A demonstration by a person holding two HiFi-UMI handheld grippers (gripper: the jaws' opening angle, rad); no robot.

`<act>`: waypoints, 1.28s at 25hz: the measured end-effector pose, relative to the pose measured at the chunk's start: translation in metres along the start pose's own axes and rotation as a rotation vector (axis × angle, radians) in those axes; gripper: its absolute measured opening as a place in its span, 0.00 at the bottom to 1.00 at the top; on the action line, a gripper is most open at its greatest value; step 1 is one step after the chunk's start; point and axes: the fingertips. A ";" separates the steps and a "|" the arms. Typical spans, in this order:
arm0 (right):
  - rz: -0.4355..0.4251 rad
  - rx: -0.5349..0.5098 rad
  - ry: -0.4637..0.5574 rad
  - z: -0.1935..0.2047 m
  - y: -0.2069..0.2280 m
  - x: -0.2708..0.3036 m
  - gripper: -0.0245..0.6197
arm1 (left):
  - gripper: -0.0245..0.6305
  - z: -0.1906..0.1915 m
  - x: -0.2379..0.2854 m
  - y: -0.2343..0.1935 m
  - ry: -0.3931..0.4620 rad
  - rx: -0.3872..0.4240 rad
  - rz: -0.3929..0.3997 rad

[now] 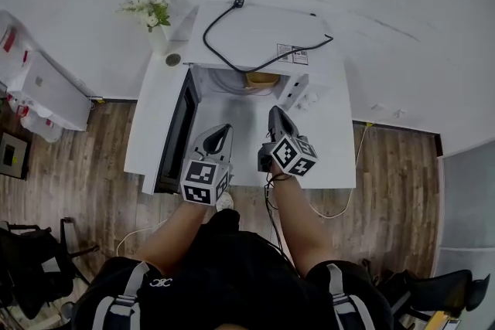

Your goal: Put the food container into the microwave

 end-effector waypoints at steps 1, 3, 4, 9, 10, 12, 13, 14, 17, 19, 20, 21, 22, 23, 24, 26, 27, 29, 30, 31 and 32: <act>-0.021 -0.067 0.006 -0.008 -0.009 -0.012 0.05 | 0.03 -0.002 -0.005 0.007 0.006 0.004 0.006; -0.044 -0.188 0.021 -0.022 -0.023 -0.037 0.05 | 0.03 -0.005 -0.016 0.023 0.015 0.013 0.019; -0.047 -0.244 0.028 -0.029 -0.029 -0.050 0.05 | 0.03 -0.007 -0.022 0.031 0.019 0.019 0.025; -0.058 -0.456 0.072 -0.050 -0.057 -0.120 0.05 | 0.03 -0.008 -0.055 0.072 0.028 0.046 0.056; -0.059 -0.466 0.083 -0.053 -0.061 -0.133 0.05 | 0.03 -0.008 -0.062 0.079 0.029 0.052 0.061; -0.056 -0.462 0.097 -0.054 -0.066 -0.156 0.04 | 0.03 -0.008 -0.073 0.090 0.031 0.063 0.069; -0.053 -0.458 0.098 -0.052 -0.067 -0.166 0.04 | 0.03 -0.008 -0.079 0.095 0.031 0.068 0.072; -0.051 -0.458 0.096 -0.050 -0.068 -0.175 0.04 | 0.03 -0.009 -0.083 0.100 0.032 0.072 0.075; -0.050 -0.505 0.088 -0.043 -0.072 -0.197 0.04 | 0.03 -0.009 -0.096 0.112 0.037 0.078 0.077; -0.057 -0.546 0.088 -0.041 -0.078 -0.206 0.04 | 0.03 -0.010 -0.104 0.118 0.038 0.083 0.076; -0.061 -0.560 0.089 -0.040 -0.081 -0.210 0.04 | 0.03 -0.009 -0.108 0.120 0.038 0.086 0.076; -0.065 -0.568 0.092 -0.039 -0.084 -0.214 0.04 | 0.03 -0.009 -0.111 0.122 0.037 0.090 0.075; -0.070 -0.571 0.095 -0.039 -0.087 -0.217 0.04 | 0.03 -0.008 -0.115 0.124 0.036 0.093 0.074; -0.075 -0.569 0.097 -0.039 -0.089 -0.220 0.04 | 0.03 -0.007 -0.117 0.126 0.036 0.095 0.073; -0.079 -0.565 0.099 -0.039 -0.091 -0.222 0.04 | 0.03 -0.007 -0.120 0.127 0.037 0.096 0.071; -0.085 -0.560 0.100 -0.039 -0.092 -0.225 0.04 | 0.03 -0.008 -0.123 0.129 0.040 0.099 0.068; -0.086 -0.558 0.100 -0.038 -0.092 -0.226 0.04 | 0.03 -0.009 -0.124 0.129 0.043 0.100 0.066; -0.085 -0.550 0.099 -0.038 -0.091 -0.228 0.04 | 0.03 -0.010 -0.125 0.130 0.048 0.101 0.062; -0.085 -0.544 0.100 -0.039 -0.091 -0.228 0.04 | 0.03 -0.011 -0.125 0.131 0.050 0.102 0.060; -0.086 -0.539 0.101 -0.039 -0.090 -0.228 0.04 | 0.03 -0.012 -0.125 0.131 0.052 0.104 0.059; -0.087 -0.534 0.102 -0.040 -0.090 -0.228 0.04 | 0.03 -0.012 -0.125 0.131 0.051 0.105 0.058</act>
Point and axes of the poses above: the fingertips, and each gripper's own axes: x forward along the fingers, y to its right, z out of its underside, and after that the axes turned 7 degrees about y, right-handed
